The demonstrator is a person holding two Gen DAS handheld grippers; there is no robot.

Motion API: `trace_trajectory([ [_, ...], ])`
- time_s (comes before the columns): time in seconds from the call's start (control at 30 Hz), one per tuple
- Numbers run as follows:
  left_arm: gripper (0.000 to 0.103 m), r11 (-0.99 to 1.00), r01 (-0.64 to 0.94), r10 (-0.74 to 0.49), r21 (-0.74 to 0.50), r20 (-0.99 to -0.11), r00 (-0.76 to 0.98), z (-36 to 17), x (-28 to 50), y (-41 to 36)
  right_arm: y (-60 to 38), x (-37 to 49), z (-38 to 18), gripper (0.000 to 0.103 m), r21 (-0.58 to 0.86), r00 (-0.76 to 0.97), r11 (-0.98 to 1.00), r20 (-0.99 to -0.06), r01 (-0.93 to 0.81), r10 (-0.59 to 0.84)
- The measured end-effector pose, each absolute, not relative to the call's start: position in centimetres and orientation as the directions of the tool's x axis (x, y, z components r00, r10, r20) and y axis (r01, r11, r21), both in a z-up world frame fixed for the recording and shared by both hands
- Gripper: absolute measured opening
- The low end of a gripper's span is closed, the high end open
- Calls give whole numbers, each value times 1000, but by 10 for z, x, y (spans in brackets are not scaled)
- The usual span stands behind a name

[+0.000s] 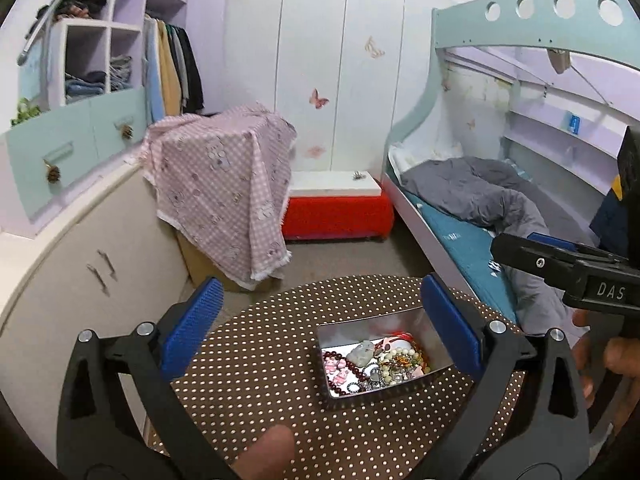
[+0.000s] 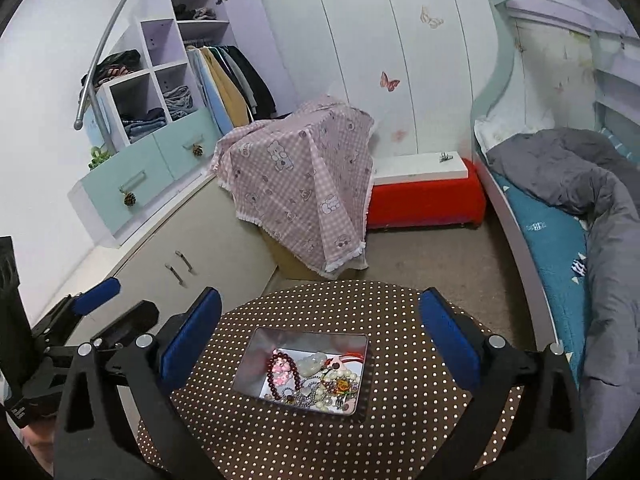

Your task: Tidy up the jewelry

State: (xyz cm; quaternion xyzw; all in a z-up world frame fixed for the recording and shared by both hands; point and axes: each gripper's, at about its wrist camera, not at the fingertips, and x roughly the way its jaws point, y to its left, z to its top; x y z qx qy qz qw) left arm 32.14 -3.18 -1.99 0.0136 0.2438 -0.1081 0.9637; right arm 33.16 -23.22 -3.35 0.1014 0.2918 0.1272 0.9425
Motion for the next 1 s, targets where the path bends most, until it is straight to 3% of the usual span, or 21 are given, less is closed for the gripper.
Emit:
trace_trajectory([
  [0.47,97,996,86,-88,-24,-370,925,0,216,-8,-211,228,-8,96,137,870,977,-446,-163,208],
  [1.0,97,997,37,-18,65,-276,961,-11,104,-13,-206,119,-36,96,101,917,994,-391,-42,78],
])
